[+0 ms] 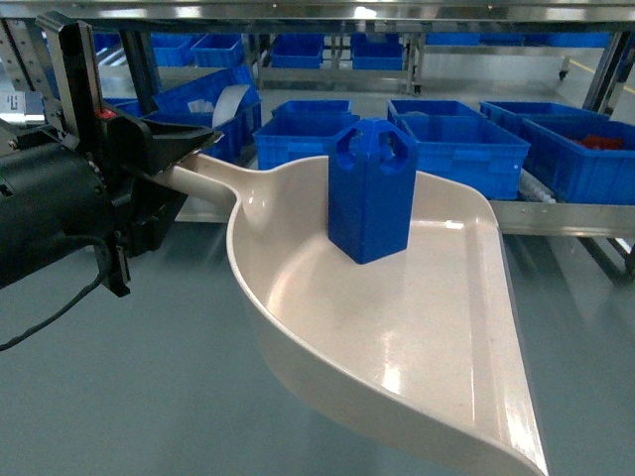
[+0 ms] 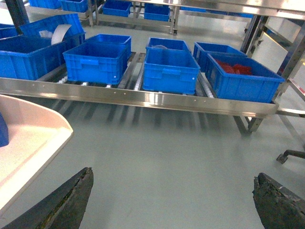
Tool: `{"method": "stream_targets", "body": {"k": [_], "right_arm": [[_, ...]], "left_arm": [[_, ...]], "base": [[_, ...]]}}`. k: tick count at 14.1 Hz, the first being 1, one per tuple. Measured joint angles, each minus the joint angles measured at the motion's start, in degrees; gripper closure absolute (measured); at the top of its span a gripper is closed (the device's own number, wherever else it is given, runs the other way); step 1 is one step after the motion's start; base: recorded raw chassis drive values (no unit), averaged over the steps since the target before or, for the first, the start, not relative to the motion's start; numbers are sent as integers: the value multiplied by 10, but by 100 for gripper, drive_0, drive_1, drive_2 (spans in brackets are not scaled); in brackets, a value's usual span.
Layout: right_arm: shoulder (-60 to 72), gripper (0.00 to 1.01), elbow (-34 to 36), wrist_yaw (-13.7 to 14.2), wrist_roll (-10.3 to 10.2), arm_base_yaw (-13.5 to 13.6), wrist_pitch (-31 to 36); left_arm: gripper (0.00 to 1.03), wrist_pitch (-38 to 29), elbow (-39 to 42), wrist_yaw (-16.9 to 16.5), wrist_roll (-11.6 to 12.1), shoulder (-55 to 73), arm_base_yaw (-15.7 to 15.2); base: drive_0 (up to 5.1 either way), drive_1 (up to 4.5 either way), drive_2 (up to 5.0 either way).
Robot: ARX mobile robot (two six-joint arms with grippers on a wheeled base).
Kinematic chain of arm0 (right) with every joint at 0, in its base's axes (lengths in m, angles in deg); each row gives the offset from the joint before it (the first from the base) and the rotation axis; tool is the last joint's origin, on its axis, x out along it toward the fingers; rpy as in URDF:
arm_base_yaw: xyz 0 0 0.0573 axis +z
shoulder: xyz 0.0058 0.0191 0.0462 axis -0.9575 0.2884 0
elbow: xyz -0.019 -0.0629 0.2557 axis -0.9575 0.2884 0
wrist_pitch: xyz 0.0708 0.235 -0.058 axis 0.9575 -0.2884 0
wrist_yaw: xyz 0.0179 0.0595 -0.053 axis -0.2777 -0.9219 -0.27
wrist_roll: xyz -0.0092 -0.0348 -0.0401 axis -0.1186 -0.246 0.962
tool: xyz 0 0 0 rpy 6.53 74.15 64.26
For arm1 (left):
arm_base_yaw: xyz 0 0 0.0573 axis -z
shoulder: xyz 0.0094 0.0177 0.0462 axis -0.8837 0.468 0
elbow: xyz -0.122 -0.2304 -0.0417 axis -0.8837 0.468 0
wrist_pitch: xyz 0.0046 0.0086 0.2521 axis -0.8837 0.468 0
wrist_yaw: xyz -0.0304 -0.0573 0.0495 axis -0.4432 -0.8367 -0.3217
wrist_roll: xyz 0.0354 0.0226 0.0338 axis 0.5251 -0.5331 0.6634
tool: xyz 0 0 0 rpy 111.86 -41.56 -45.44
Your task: Place part in tray to right shelf
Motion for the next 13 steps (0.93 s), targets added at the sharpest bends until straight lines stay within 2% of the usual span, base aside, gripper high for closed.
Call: {"method": "stream_targets", "body": {"k": [13], "right_arm": [[0, 3, 0, 0, 0, 0, 0]], "left_arm": [[89, 0, 1, 0, 1, 0, 0]], "base": [[0, 0, 0]]}}
